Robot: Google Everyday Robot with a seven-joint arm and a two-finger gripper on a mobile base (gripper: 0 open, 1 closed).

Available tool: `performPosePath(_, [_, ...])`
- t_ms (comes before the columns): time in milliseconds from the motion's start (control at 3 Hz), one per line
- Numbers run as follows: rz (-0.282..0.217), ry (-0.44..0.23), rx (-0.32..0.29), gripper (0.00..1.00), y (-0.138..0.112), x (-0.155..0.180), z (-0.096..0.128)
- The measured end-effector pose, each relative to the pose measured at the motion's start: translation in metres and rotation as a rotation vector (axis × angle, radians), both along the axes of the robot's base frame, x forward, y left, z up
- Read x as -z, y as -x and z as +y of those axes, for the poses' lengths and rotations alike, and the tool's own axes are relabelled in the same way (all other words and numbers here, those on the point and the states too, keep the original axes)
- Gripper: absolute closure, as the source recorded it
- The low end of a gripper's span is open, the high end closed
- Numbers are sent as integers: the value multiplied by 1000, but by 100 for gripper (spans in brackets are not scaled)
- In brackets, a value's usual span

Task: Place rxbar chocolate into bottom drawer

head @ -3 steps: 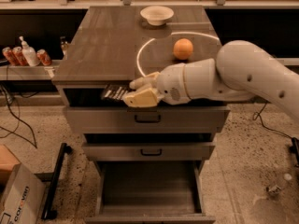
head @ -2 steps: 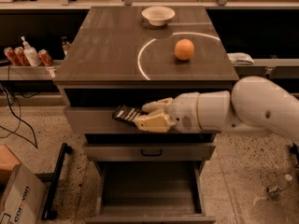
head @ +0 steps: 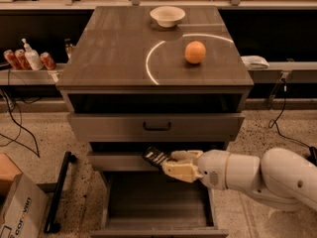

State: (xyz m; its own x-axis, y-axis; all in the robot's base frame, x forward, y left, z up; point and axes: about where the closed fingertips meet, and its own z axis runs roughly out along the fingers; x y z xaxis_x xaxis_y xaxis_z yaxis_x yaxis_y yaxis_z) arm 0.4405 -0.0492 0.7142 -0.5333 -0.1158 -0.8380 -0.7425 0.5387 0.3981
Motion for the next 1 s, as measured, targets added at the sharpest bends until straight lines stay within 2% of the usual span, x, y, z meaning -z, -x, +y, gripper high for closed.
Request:
performPosePath(333, [29, -65, 63, 100, -11, 54, -23])
performPosePath(667, [67, -120, 67, 100, -10, 80, -21])
performPosePath(1000, [60, -91, 42, 100, -14, 77, -14])
